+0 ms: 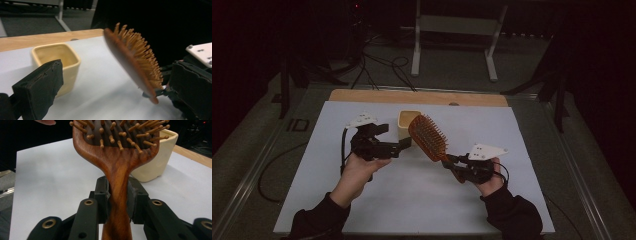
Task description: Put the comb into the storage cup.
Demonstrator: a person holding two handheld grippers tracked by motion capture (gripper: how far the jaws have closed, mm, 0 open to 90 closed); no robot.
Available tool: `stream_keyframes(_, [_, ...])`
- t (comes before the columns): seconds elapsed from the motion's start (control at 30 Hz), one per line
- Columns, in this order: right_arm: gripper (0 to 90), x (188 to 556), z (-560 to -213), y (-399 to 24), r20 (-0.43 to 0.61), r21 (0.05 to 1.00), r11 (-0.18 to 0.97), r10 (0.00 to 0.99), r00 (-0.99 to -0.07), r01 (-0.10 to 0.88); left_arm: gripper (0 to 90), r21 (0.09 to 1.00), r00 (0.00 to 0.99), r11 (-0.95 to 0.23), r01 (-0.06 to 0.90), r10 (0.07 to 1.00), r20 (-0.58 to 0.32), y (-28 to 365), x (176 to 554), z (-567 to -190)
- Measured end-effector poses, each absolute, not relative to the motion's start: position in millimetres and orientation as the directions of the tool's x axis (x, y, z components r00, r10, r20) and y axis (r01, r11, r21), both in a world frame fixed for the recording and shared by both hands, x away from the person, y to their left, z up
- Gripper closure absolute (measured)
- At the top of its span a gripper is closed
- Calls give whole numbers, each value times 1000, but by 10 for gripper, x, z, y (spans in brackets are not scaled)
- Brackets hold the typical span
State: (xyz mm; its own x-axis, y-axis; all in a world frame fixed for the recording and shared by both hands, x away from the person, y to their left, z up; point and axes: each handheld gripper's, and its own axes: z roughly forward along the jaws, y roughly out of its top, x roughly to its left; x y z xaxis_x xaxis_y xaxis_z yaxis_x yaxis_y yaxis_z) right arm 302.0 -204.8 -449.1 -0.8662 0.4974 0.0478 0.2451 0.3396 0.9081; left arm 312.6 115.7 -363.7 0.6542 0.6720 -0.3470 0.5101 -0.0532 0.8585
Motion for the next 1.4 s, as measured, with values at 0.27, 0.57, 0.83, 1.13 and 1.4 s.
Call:
stream_keyframes(0.27, [728, 3018, -4501, -2030, 42, 906, 348, 494, -869, 242, 1, 849, 648, -13, 528, 652, -394, 964, 3236, -3643])
stream_keyframes(0.57, [728, 3006, -4505, -2009, 30, 907, 352, 497, -867, 233, 2, 813, 592, 43, 580, 663, -458, 763, 3338, -3727])
stream_keyframes(0.83, [728, 3006, -4503, -2011, 31, 907, 351, 494, -869, 232, 145, 786, 576, 53, 616, 651, -495, 690, 3373, -3808])
stream_keyframes(1.13, [727, 3009, -4507, -2005, 20, 904, 364, 489, -872, 225, 320, 775, 585, 59, 629, 621, -521, 665, 3372, -3864])
stream_keyframes(1.4, [727, 3006, -4518, -1994, 7, 900, 377, 489, -872, 219, 455, 776, 589, 88, 625, 599, -543, 680, 3368, -3863])
